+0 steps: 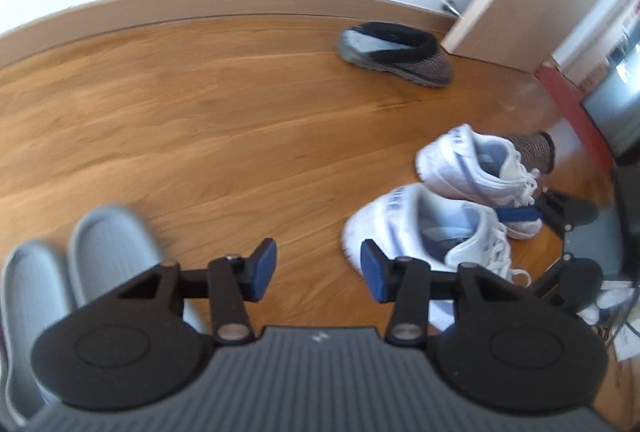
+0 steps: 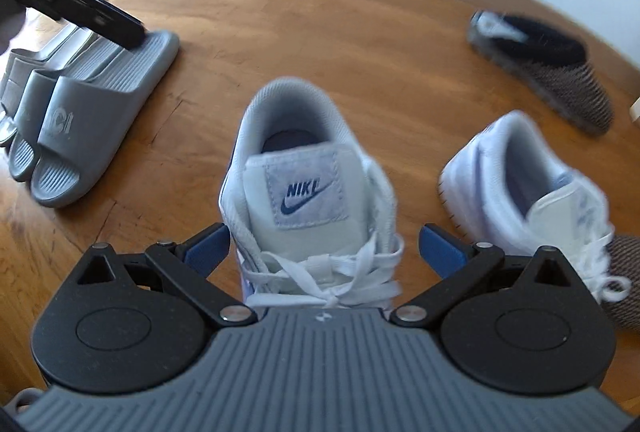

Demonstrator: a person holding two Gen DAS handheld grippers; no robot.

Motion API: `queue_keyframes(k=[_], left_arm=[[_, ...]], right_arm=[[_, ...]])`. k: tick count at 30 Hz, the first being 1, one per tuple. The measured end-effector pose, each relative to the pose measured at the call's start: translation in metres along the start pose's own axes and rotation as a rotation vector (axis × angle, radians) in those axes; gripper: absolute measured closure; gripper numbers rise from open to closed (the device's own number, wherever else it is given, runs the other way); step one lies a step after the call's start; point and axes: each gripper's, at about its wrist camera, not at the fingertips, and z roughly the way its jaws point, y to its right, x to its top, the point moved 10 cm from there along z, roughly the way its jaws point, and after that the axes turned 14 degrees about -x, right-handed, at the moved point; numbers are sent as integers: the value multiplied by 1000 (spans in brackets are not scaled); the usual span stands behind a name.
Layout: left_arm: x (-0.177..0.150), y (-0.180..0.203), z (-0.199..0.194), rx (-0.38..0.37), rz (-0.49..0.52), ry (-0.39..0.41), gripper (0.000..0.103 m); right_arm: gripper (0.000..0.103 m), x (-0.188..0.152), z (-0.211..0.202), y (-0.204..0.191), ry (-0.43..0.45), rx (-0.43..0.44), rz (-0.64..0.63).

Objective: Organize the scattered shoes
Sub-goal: 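Grasp the other white Nike sneaker by its collar with the right gripper, then lower the sneaker beside the slides and open the right gripper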

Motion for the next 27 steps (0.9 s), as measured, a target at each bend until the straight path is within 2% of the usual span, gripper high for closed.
queue_keyframes(k=[2,6,8,9,12,14,19,27], left_arm=[[-2,-10,-6,26,7,-15,58],[0,-23,-16,64,43,-16,58],[1,-29,-22,76,29,-7,58],[2,-32,-25,76,19,-3,58],[2,-41,-33,80,15,9,58],[3,-46,-38,83,12,19,58],[6,-60,-58,93,-4,50,58],[11,-74,-91,125,-28,112,57]], right_arm=[[2,-6,6,-7,-13,25,-28],[5,-16,26,-19,-54,-50,-99],[8,-13,28,-25,-59,-76,-75],[13,-10,27,-27,-57,-78,-54],[17,0,27,-31,-61,-91,56],[18,11,28,-45,-66,-93,115],[18,48,32,-86,-95,-62,171],[18,100,51,-124,-171,-89,281]])
